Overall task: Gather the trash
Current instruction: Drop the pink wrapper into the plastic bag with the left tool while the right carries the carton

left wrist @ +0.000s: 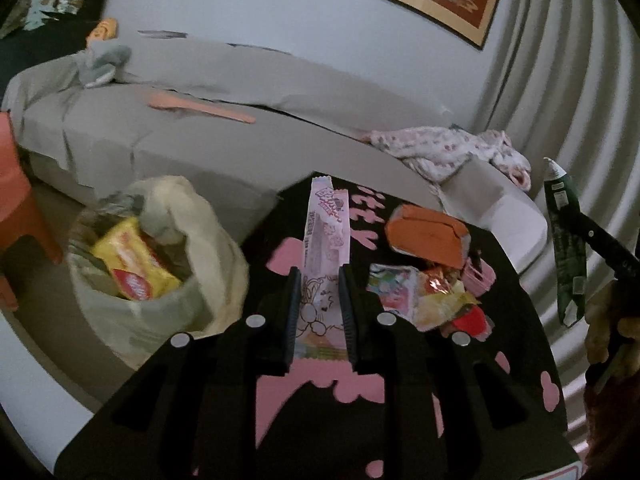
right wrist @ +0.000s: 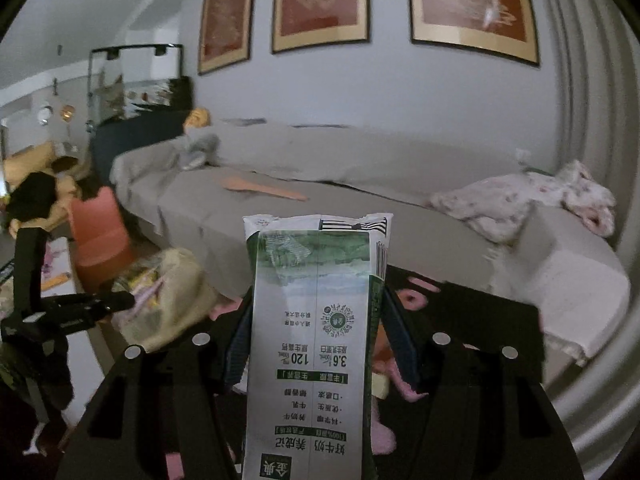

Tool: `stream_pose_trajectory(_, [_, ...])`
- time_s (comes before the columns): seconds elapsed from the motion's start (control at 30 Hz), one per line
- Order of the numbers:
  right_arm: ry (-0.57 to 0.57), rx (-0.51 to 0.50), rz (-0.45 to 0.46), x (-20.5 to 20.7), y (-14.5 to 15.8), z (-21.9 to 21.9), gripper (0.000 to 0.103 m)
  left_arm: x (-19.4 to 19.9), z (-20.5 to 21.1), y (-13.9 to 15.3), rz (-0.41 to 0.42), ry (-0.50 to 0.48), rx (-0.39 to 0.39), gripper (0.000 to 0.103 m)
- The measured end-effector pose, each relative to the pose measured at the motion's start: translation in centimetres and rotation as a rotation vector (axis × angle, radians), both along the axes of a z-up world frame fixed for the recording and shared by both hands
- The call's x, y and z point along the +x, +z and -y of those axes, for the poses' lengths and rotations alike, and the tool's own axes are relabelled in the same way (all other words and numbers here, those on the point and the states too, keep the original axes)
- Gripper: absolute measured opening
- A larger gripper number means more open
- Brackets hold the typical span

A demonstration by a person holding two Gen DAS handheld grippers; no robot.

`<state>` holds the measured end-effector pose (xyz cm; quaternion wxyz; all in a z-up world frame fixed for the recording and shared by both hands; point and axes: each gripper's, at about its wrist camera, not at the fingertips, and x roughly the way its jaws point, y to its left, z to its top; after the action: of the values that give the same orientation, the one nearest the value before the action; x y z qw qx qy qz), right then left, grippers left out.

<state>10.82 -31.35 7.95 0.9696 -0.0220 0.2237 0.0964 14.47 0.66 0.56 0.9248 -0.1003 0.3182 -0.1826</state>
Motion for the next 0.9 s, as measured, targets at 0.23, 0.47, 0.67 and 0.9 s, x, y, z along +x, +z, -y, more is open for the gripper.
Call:
stream_pose_trajectory(0.23, [0.083,0.072,-0.037,2.2,-0.9,-2.5,0.057,0.9,-7.1,0.0,0.013,0.199,-0.029,0.019])
stream_pose_trajectory(0.47, [0.115,0.090,-0.083,4.7,-3.1,-4.2,0.057,6.1,-13.8,-3.5,-0.093,0.353,-0.069,0.019])
stream_pose_trajectory(0.67, [0.128,0.081,-0.115,7.1,-4.2,-5.2,0.057,11.0,-14.5,-6.4,-0.166,0.378,-0.064,0.019])
stream_pose_trajectory(0.9, [0.143,0.067,-0.128,9.1,-4.5,-6.1,0.057,12.6,-15.0,-7.6,-0.188,0.357,-0.138,0.040])
